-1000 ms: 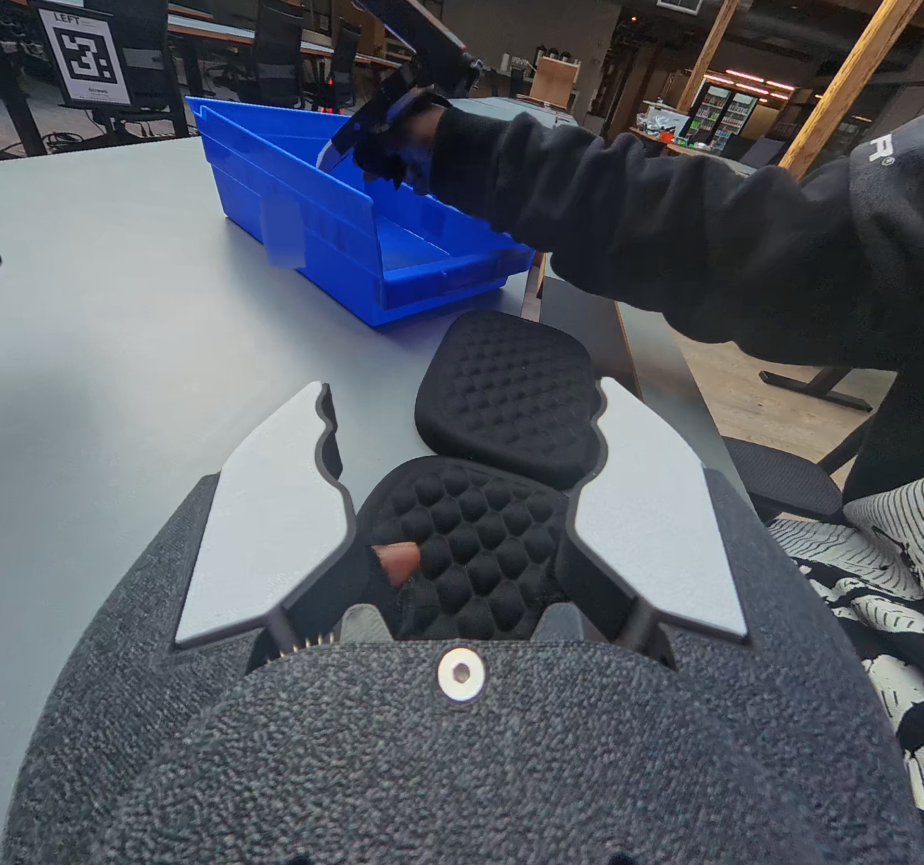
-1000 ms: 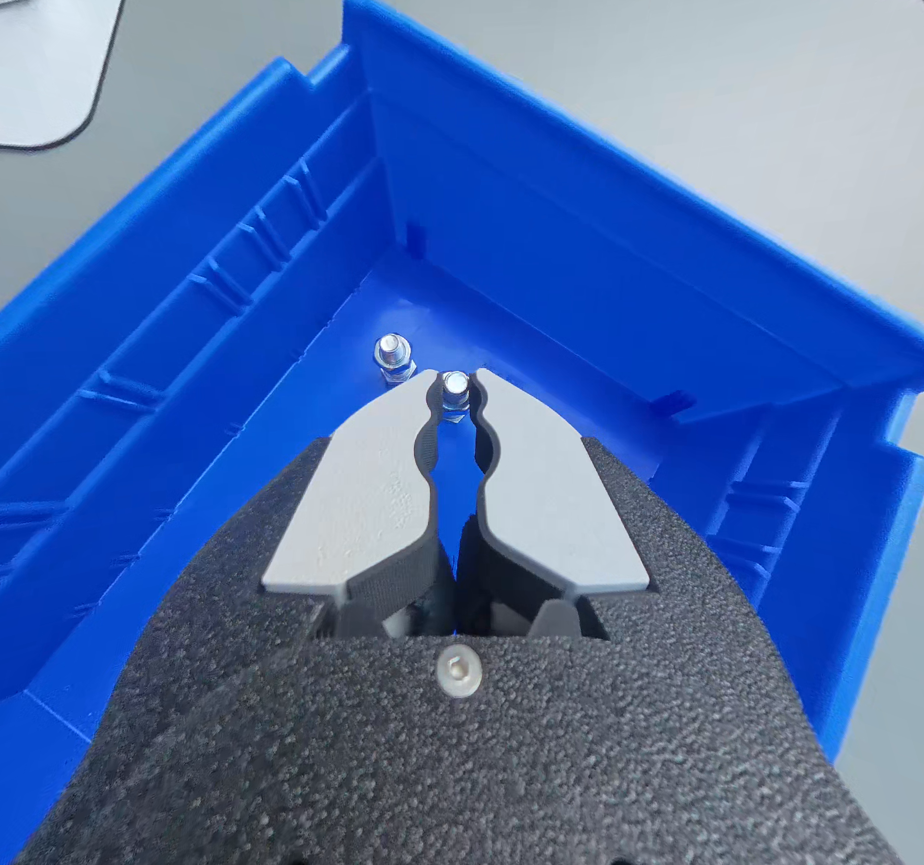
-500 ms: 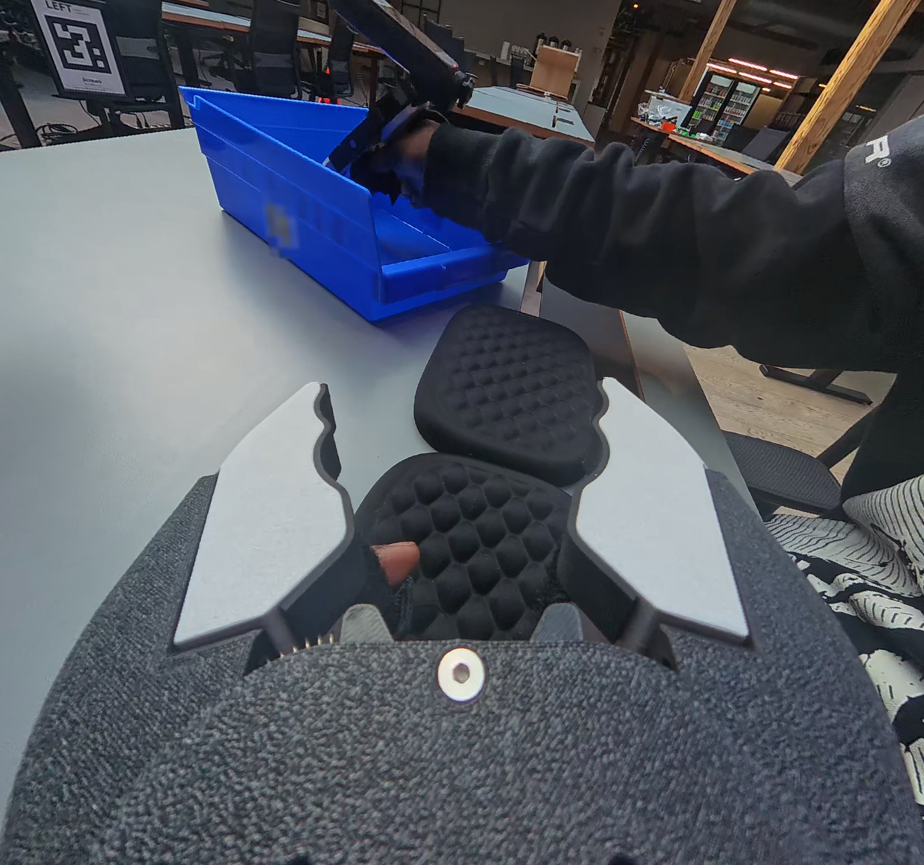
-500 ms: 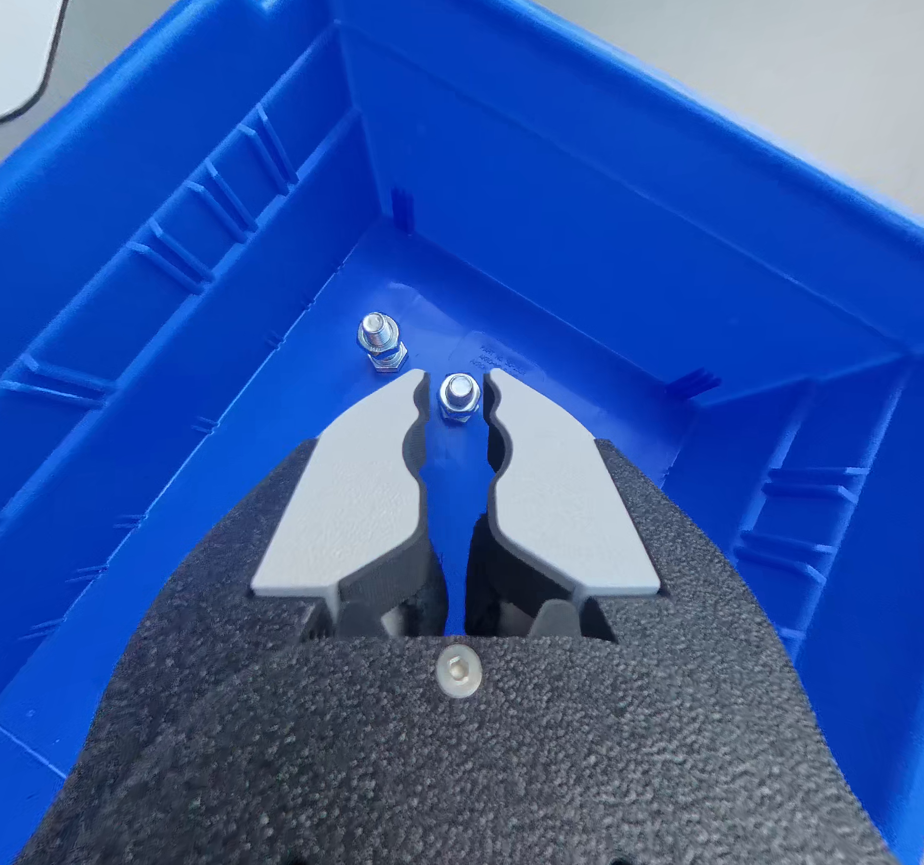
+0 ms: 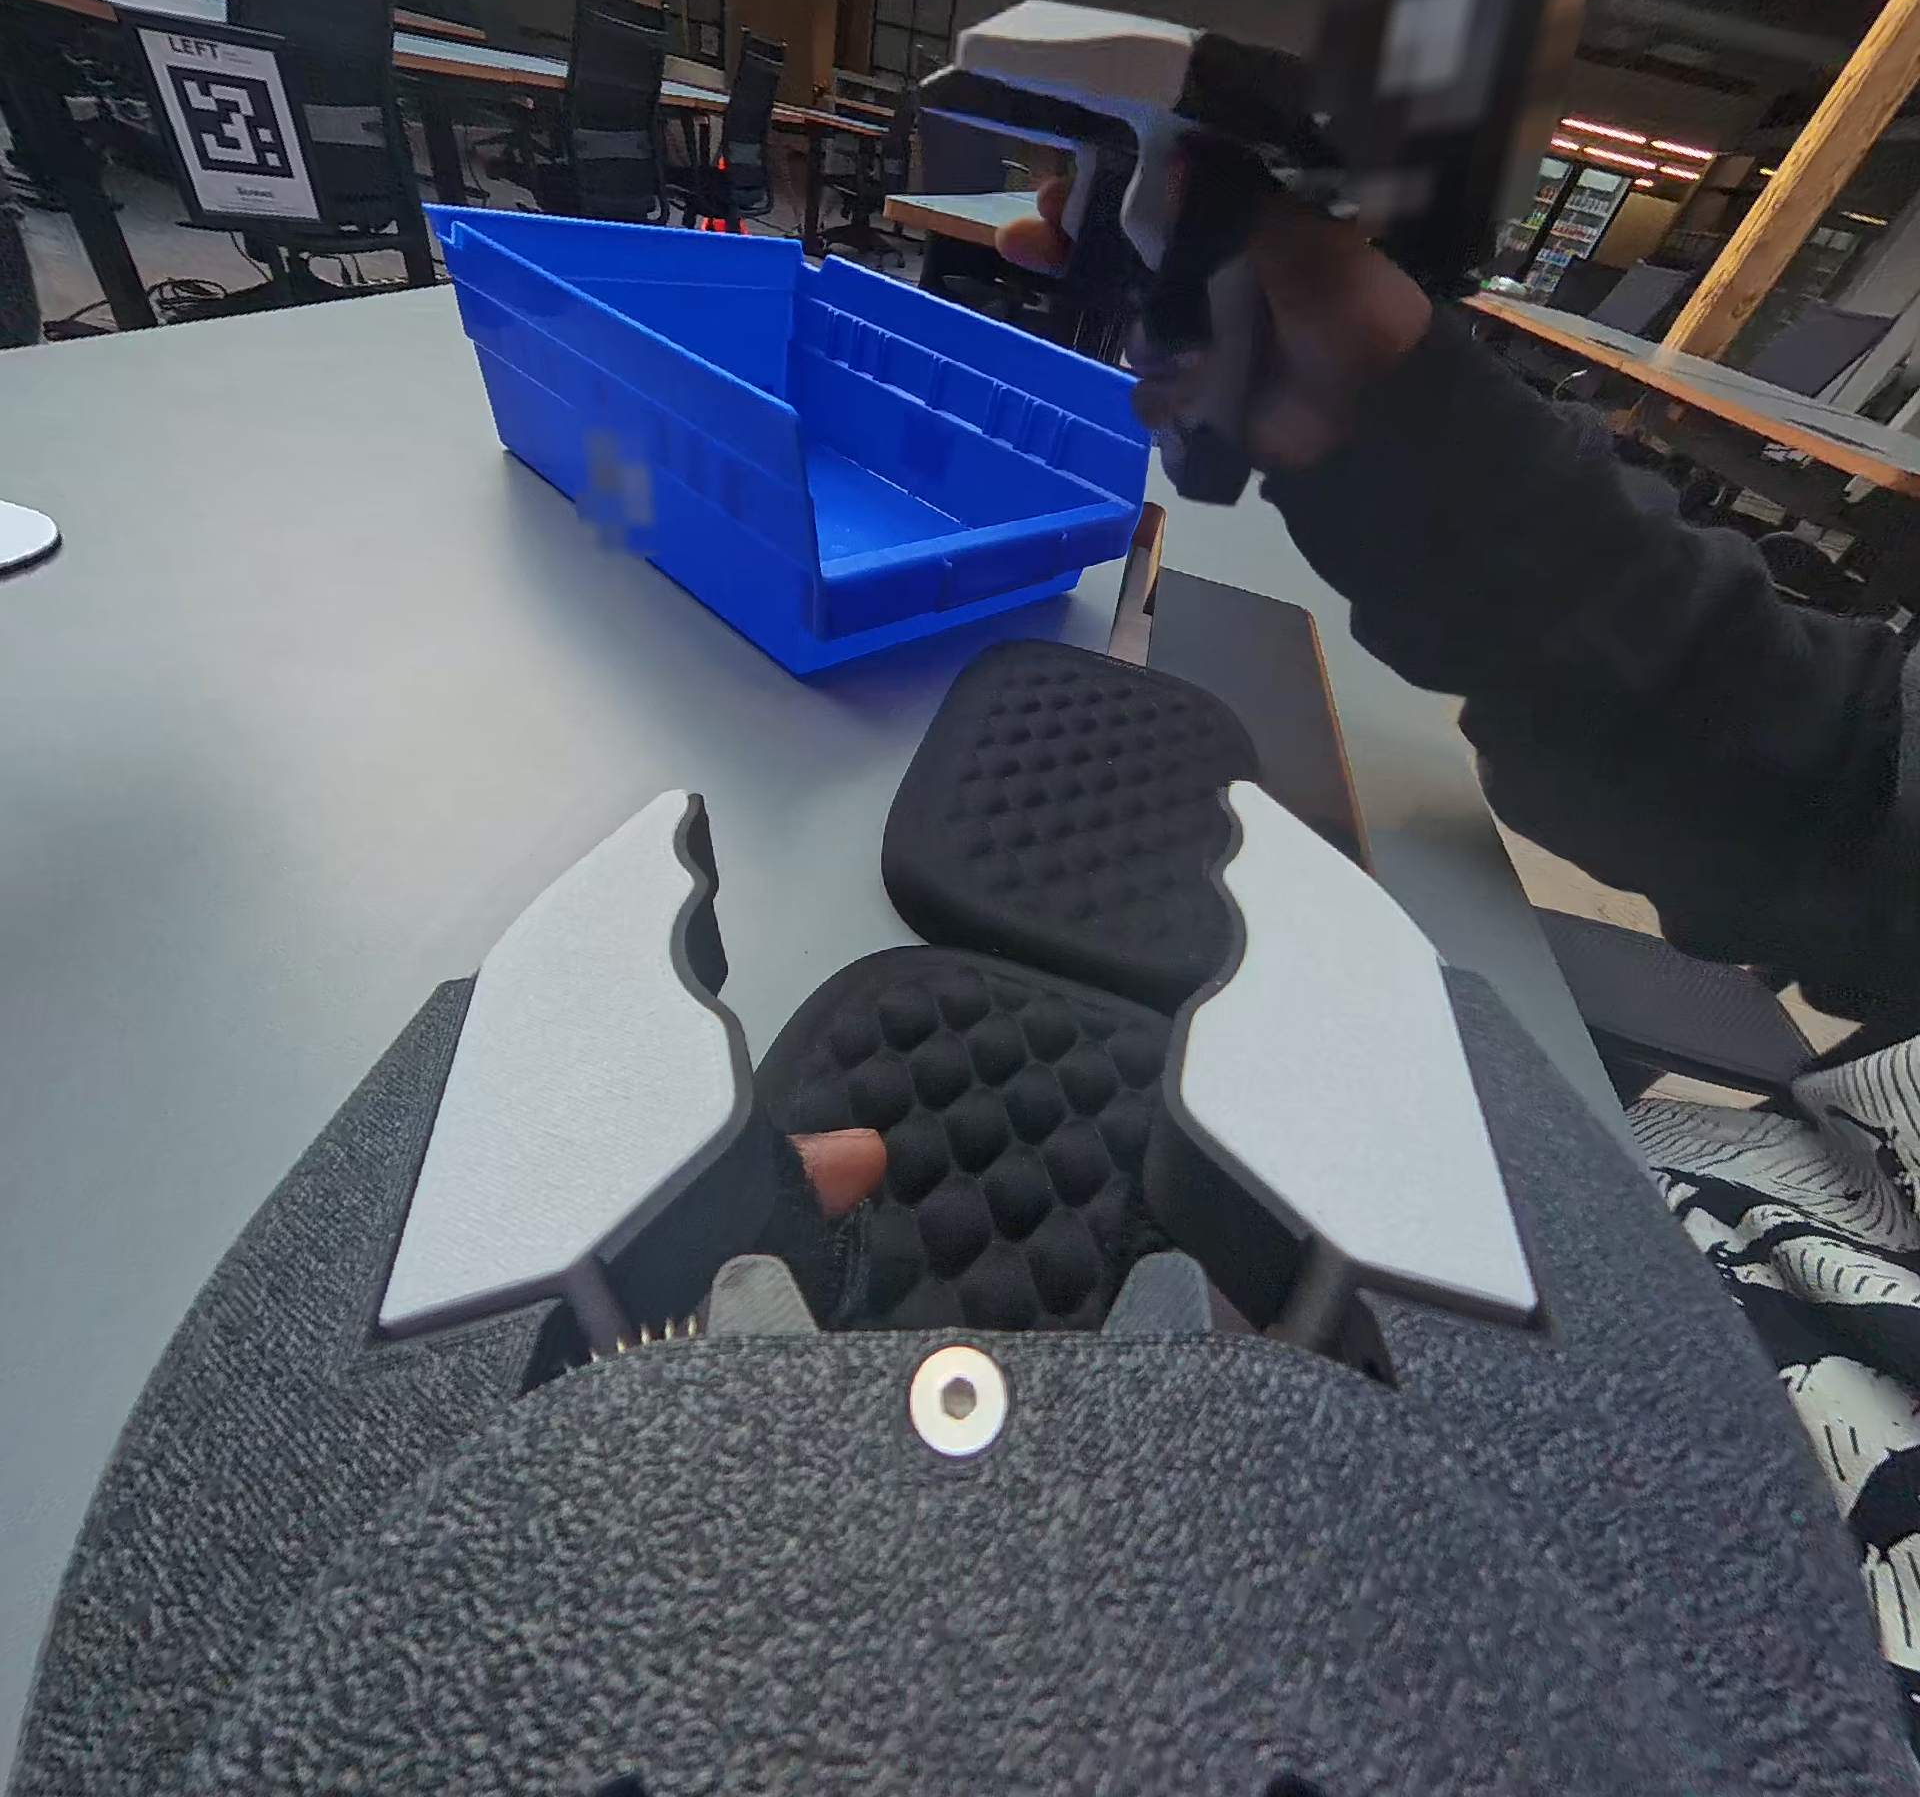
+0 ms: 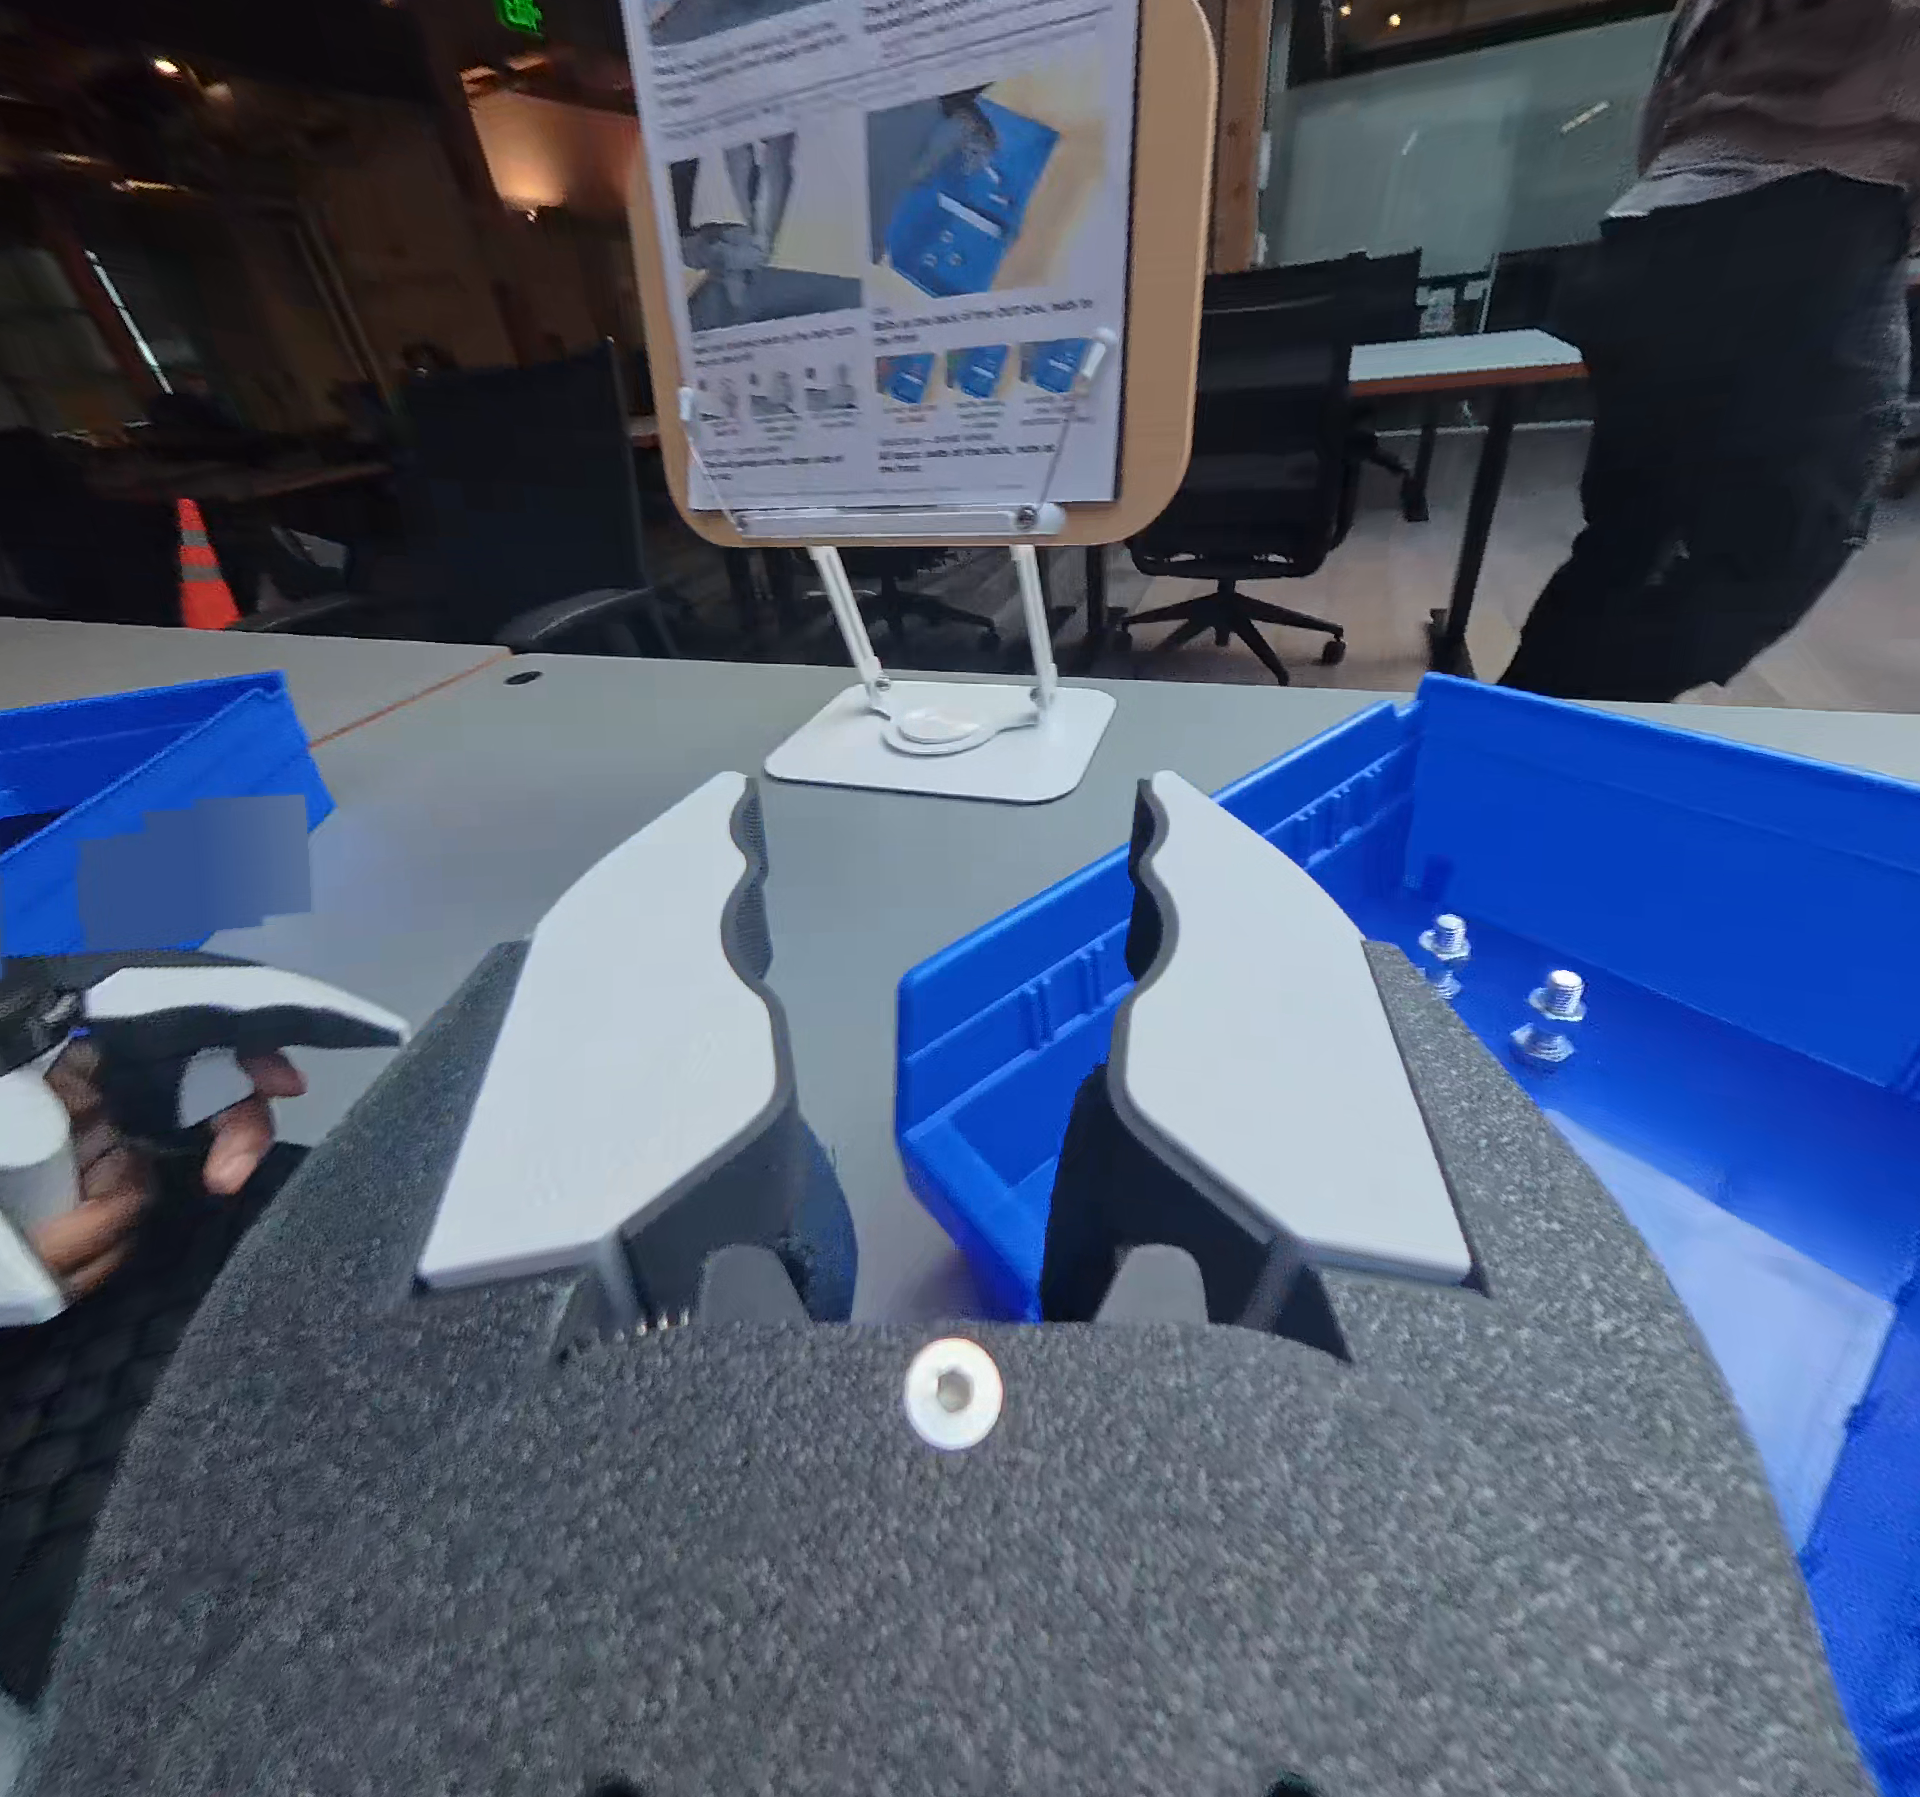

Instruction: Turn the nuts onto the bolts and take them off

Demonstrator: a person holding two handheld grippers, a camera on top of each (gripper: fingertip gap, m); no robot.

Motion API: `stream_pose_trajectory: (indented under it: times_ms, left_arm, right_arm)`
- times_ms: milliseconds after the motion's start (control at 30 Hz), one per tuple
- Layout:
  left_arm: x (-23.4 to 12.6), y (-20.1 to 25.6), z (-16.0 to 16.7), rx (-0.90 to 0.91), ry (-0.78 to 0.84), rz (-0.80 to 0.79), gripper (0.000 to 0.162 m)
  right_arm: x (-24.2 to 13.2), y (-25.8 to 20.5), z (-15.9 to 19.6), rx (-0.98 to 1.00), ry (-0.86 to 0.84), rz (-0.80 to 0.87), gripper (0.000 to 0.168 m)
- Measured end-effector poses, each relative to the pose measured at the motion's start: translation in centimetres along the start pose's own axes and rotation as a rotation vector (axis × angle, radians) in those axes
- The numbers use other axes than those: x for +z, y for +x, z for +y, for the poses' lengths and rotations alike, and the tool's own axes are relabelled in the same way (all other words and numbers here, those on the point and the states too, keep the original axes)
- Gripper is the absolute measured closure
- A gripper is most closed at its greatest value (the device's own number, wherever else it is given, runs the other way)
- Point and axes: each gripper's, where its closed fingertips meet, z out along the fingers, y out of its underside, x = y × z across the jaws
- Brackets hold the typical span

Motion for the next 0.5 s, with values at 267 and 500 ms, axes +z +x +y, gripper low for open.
stream_pose_trajectory:
  times_ms: [267,500]
  left_arm:
    - [-2.5,-0.1,-3.0,0.060,-0.002,-0.104,0.082]
    - [-13.5,-4.2,-7.9,0.120,-0.120,-0.420,0.089]
  right_arm:
    - [-1.7,-5.8,8.3,-0.139,-0.072,-0.063,0.119]
    - [-1.7,-6.0,8.2,-0.136,-0.056,-0.081,0.122]
